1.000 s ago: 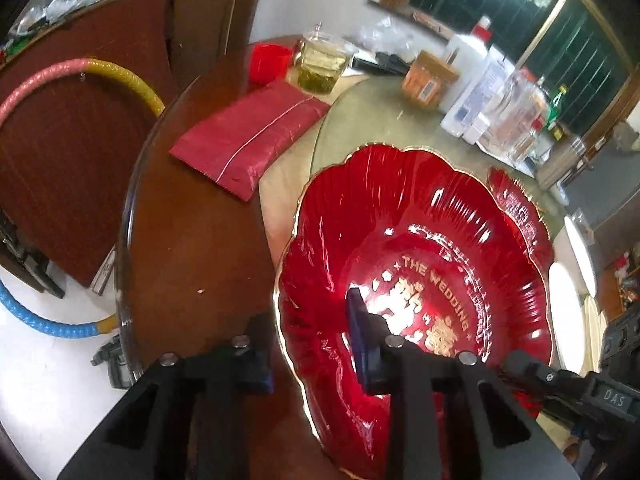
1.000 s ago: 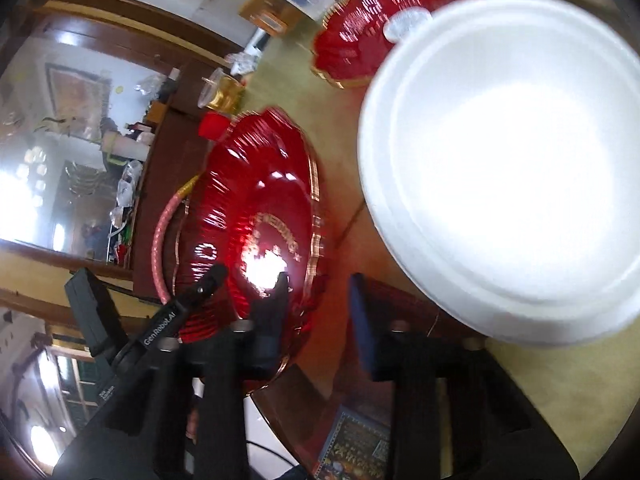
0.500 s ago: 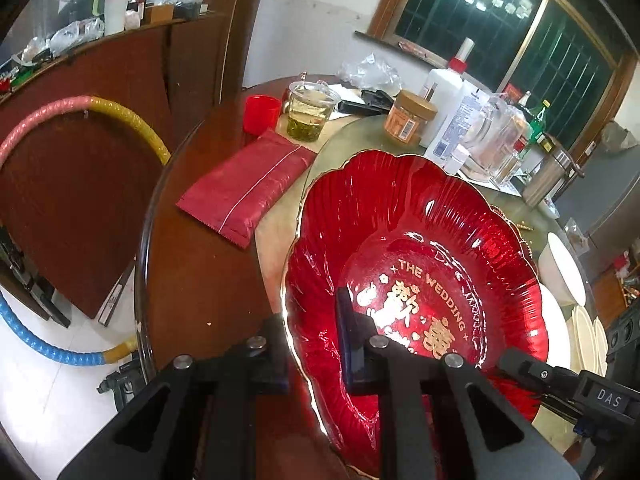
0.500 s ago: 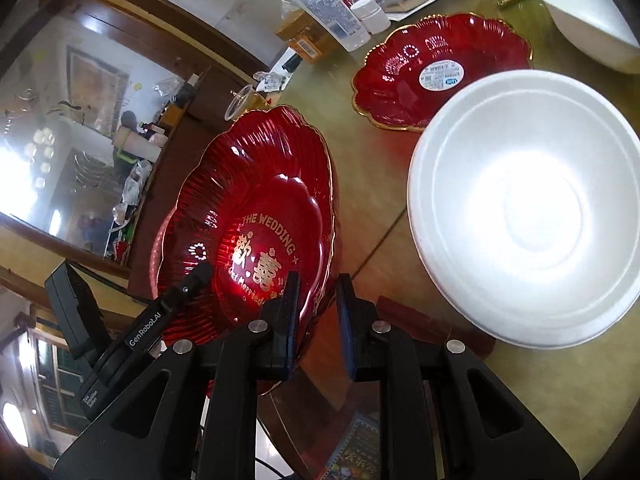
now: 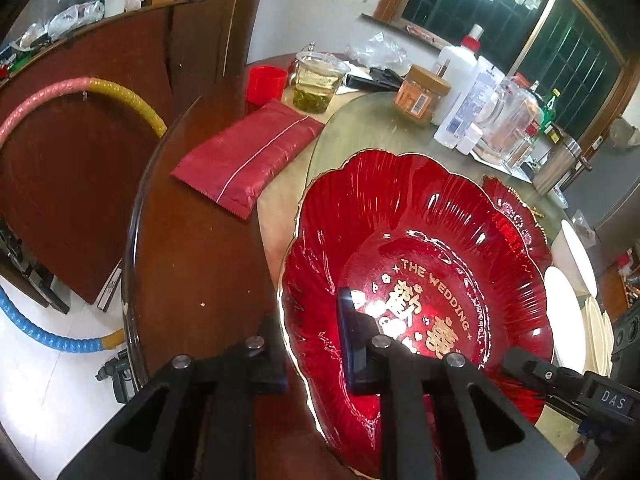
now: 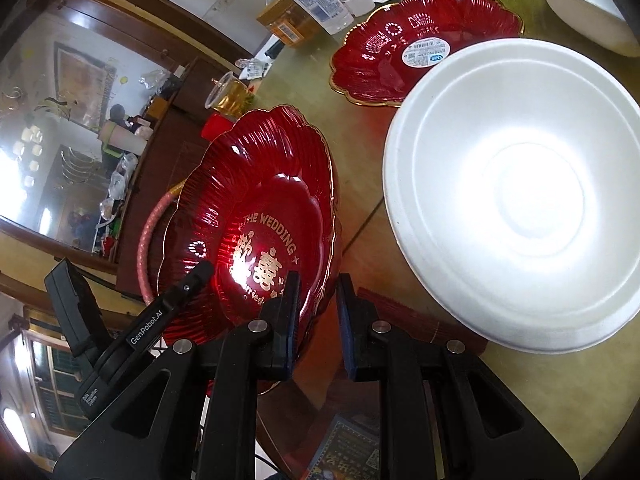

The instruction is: Organize plates and bowls

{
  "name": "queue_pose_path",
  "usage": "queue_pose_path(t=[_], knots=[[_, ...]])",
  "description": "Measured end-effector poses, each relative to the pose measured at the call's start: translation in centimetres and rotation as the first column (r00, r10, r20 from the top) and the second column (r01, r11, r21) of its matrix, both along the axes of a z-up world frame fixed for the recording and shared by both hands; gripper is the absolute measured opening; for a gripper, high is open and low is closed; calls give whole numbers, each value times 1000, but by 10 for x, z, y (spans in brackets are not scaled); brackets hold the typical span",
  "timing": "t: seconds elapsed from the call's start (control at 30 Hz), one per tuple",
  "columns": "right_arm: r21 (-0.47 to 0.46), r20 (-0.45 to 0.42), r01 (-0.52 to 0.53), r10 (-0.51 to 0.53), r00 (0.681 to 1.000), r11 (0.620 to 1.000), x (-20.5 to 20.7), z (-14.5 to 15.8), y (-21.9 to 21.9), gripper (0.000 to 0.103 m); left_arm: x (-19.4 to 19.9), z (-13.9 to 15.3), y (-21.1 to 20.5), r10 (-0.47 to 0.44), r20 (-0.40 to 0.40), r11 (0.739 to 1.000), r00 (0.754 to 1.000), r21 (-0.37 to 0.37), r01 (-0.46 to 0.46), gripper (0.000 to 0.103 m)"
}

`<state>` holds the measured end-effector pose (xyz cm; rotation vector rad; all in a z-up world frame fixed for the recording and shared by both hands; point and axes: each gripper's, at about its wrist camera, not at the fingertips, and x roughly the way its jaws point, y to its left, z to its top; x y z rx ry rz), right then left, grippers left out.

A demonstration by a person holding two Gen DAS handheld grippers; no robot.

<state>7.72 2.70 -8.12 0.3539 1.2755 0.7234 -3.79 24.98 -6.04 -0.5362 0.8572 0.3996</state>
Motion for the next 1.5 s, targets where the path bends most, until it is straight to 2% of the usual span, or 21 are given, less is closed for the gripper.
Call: queue_pose_path(t=[0.27, 0.33, 0.37, 0.4, 0.43, 0.47, 0.5, 0.53, 0.57, 0.63, 0.77, 0.93, 1.0, 1.1, 1.17, 1.27, 1.37, 1.5], knots=[[-28, 1, -6, 6, 1000, 1000, -3, 0, 2, 18, 0, -5, 2, 3, -5, 1000, 1000, -10, -3, 20], [-27, -8, -14, 14, 1000, 1000, -4, 0, 4, 21, -1, -6, 2, 7, -9, 1000, 1000, -8, -7, 21], [-24, -13, -16, 15, 1000, 1000, -3, 1, 5, 21, -1, -6, 3, 10, -13, 1000, 1000, -5, -10, 28], [-24, -15, -16, 15, 1000, 1000, -3, 1, 5, 21, -1, -6, 4, 15, -20, 1000, 1000, -6, -15, 44], [-23, -20, -16, 15, 1000, 1000, -4, 1, 5, 21, -2, -5, 5, 24, -25, 1000, 999, -11, -24, 55], [-19, -27, -14, 14, 1000, 1000, -4, 1, 3, 24, -5, -4, 8, 49, -26, 999, 998, -17, -49, 74], [-13, -30, -10, 10, 999, 1000, -4, 1, 2, 26, -10, -2, 11, 81, -14, 997, 997, -20, -81, 80], [3, -27, -4, 4, 1000, 1000, -5, 3, -1, 35, -15, 1, 13, 106, 6, 994, 994, -24, -106, 80], [16, -23, 3, -3, 1000, 1000, -5, 5, -5, 49, -20, 6, 16, 135, 30, 991, 990, -22, -135, 80], [41, -6, 23, -23, 1000, 999, -7, 11, -13, 65, -27, 16, 19, 168, 59, 986, 984, -7, -168, 80], [101, 12, 42, -44, 999, 994, -11, 30, -35, 66, -33, 41, 22, 171, 126, 985, 977, -29, -169, 82], [167, 80, 40, -54, 995, 985, -2, 71, -67, 66, -3, 85, 0, 32, 178, 999, 983, -9, -31, 82], [177, 102, 90, -110, 989, 980, 13, 87, -85, 66, 19, 104, -18, -50, 198, 999, 979, 28, 45, 83], [172, 99, 150, -168, 981, 974, 42, 98, -102, 66, 55, 119, -41, -115, 194, 993, 974, 52, 107, 83], [159, 66, 194, -207, 976, 968, 64, 94, -112, 66, 87, 119, -54, -163, 158, 986, 974, 41, 158, 83], [122, 30, 221, -226, 974, 968, 92, 85, -117, 66, 131, 104, -68, -211, 76, 977, 975, -3, 212, 83], [99, -9, 225, -225, 974, 969, 118, 75, -118, 66, 165, 81, -74, -230, -11, 969, 973, -92, 228, 83], [70, -45, 226, -223, 974, 972, 141, 60, -117, 66, 199, 57, -76, -226, -76, 966, 971, -149, 213, 83]])
